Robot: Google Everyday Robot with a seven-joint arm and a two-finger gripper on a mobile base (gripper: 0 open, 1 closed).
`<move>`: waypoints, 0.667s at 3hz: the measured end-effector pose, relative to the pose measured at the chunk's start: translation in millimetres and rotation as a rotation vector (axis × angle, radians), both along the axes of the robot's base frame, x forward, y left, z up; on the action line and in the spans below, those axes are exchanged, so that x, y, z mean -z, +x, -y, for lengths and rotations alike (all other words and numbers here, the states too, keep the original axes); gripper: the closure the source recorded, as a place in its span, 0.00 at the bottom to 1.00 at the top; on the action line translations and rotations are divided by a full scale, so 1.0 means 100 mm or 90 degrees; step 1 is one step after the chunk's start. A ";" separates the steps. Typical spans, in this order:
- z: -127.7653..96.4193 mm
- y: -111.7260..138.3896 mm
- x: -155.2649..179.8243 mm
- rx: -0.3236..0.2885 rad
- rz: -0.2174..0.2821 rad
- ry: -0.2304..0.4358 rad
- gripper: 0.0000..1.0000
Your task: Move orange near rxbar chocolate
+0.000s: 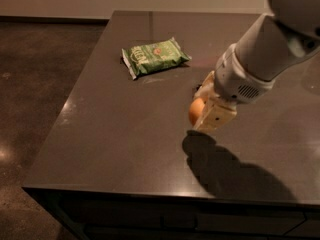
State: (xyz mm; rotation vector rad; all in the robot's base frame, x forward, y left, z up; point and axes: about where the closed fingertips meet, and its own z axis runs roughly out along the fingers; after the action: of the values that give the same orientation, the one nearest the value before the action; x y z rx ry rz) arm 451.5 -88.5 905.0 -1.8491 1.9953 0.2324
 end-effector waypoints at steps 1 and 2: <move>0.34 0.31 -0.05 0.066 -0.006 0.028 1.00; 0.54 0.62 0.05 0.117 -0.019 0.043 1.00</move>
Offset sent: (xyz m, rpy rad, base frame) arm 0.1021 -0.0778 -0.0217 0.0944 0.0614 -0.2817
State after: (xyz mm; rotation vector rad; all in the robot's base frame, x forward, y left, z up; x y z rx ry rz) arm 513.5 -142.3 899.8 -1.6193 2.1345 0.2721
